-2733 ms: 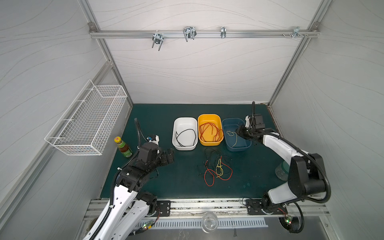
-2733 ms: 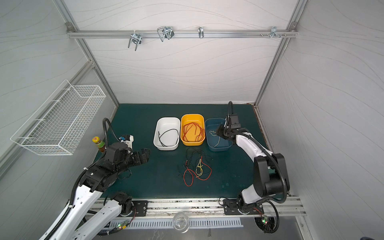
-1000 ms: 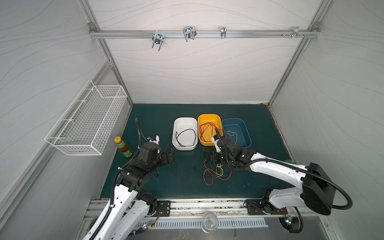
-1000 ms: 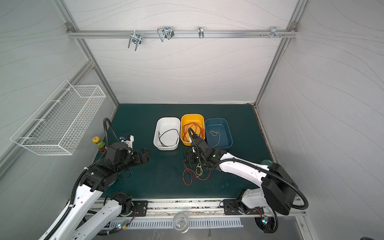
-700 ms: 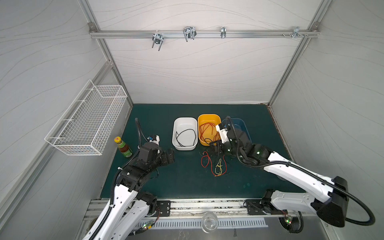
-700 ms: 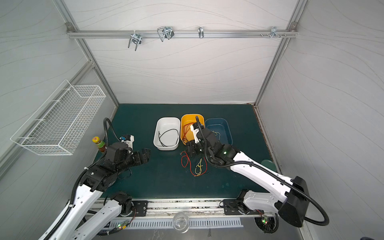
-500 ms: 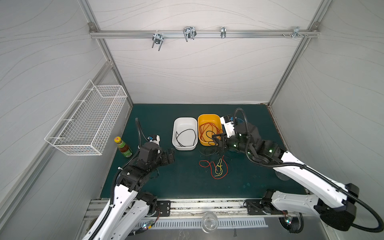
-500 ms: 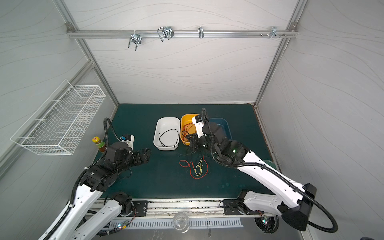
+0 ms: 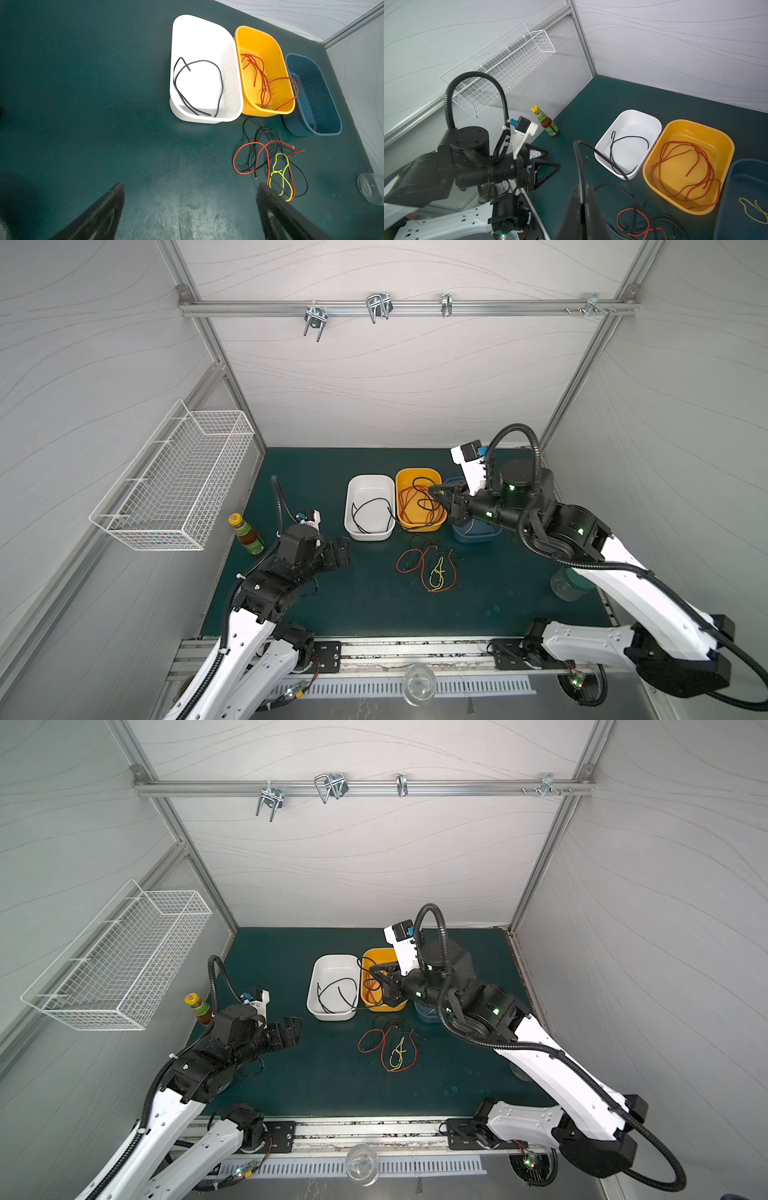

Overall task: Untangle the cables
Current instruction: 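Carry the black wire over the white tub with the right gripper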

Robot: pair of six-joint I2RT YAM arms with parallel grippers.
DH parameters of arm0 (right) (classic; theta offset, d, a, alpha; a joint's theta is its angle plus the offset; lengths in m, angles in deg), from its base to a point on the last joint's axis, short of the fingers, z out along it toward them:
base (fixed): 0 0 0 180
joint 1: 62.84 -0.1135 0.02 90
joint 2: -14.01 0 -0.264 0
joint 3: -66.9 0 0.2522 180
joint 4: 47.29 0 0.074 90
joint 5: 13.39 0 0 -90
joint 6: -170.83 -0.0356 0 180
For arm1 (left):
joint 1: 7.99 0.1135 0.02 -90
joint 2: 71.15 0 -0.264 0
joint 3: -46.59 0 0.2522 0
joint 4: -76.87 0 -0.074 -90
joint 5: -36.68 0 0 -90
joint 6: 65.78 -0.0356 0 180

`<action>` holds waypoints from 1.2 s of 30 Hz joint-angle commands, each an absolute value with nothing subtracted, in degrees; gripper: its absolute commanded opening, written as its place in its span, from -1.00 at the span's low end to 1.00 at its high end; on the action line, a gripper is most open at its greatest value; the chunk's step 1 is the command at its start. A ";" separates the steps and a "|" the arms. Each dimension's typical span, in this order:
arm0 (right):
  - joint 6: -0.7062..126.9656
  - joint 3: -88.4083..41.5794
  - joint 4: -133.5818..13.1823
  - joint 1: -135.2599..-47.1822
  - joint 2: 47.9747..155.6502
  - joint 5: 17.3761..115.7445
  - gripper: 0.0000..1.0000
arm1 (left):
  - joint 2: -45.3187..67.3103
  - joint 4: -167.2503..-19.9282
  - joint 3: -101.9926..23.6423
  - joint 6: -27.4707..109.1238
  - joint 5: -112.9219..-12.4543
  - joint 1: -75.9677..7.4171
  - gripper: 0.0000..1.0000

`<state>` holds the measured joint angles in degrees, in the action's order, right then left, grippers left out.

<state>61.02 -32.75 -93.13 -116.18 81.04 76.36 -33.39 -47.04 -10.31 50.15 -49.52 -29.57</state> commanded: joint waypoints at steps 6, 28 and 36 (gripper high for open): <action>63.77 -38.38 -94.89 -116.36 89.97 73.65 -1.00 | -33.24 -49.18 -10.68 50.06 -48.92 -30.22 1.00; 59.79 -50.37 -85.77 -107.80 122.21 59.47 -1.00 | -35.16 -49.03 -10.35 49.88 -47.37 -30.62 1.00; 59.18 -53.29 -83.24 -106.96 132.12 59.87 -1.00 | -35.36 -49.06 -10.33 49.80 -47.29 -30.66 1.00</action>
<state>59.33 -51.13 -84.88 -107.55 129.45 60.60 -34.74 -47.22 -10.09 49.98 -48.56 -30.42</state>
